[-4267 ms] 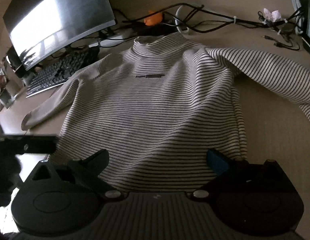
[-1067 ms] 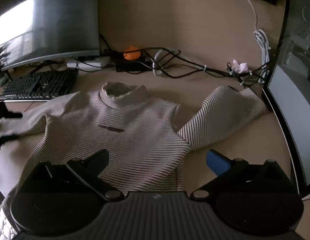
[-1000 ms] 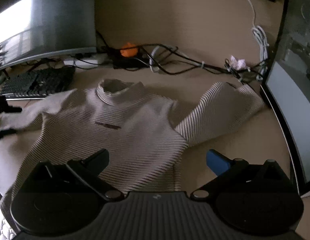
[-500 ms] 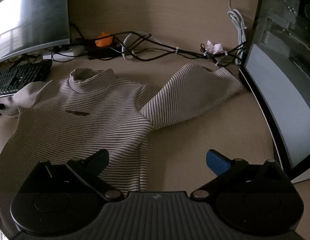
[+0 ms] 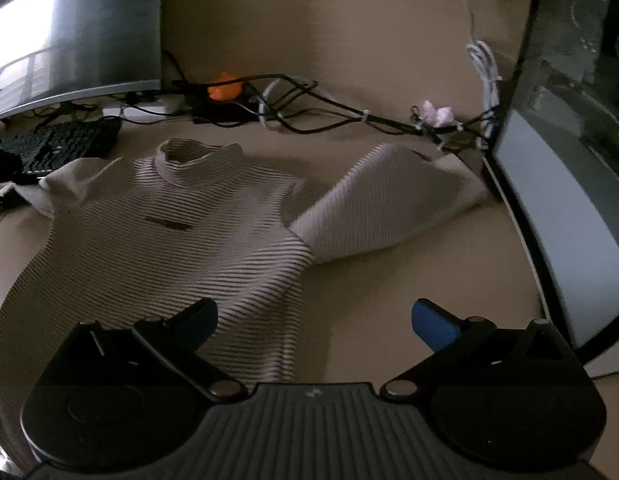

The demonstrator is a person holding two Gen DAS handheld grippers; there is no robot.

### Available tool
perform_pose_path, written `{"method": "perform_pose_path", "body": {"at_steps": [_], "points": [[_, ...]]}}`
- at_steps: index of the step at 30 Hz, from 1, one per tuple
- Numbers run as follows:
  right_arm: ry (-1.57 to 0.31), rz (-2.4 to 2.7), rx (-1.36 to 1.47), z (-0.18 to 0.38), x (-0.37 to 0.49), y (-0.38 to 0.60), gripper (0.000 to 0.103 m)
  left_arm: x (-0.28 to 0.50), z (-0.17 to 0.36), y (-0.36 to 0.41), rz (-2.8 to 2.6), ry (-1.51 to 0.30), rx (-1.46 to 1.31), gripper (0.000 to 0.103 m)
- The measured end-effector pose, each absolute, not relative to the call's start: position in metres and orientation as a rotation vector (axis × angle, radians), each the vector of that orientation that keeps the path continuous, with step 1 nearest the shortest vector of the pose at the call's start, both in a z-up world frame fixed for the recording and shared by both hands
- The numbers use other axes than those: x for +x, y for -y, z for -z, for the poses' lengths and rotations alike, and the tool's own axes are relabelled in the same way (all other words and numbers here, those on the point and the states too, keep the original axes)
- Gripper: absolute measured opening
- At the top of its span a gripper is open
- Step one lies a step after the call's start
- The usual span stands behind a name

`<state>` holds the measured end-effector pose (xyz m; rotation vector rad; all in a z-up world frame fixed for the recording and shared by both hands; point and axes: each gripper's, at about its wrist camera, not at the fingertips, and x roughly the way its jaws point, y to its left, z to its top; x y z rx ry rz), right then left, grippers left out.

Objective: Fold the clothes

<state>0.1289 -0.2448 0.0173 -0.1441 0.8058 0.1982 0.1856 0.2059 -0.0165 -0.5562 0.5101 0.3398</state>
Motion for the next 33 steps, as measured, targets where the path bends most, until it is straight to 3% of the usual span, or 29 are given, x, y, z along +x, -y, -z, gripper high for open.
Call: {"method": "perform_pose_path", "body": {"at_steps": [4, 9, 13, 15, 23, 24, 25, 27, 33], "points": [[-0.803, -0.149, -0.088, -0.02, 0.133, 0.265, 0.103, 0.185, -0.013, -0.185, -0.349, -0.435, -0.373, 0.021], [-0.776, -0.147, -0.066, -0.022, 0.143, 0.274, 0.103, 0.189, -0.058, -0.086, 0.057, -0.368, -0.08, 0.023], [-0.754, -0.174, -0.059, -0.025, 0.152, 0.273, 0.103, 0.196, -0.015, -0.018, 0.28, -0.511, 0.101, 0.036], [-0.748, -0.193, -0.061, -0.028, 0.157, 0.271, 0.103, 0.198, 0.009, -0.002, 0.314, -0.598, 0.14, 0.052], [-0.813, -0.4, 0.163, -0.029, 0.215, 0.256, 0.103, 0.203, 0.05, 0.011, 0.261, -0.741, 0.276, 0.062], [-0.822, -0.418, 0.162, -0.024, 0.223, 0.25, 0.099, 0.202, 0.051, 0.011, 0.255, -0.737, 0.3, 0.066], [-0.832, -0.436, 0.161, -0.018, 0.232, 0.244, 0.083, 0.202, 0.052, 0.012, 0.249, -0.734, 0.325, 0.068], [-0.855, -0.463, 0.158, -0.007, 0.247, 0.234, 0.059, 0.207, 0.057, 0.014, 0.218, -0.744, 0.372, 0.07], [-0.964, -0.461, 0.135, 0.036, 0.275, 0.221, 0.059, 0.219, 0.053, -0.014, -0.018, -0.791, 0.431, 0.07]]}}
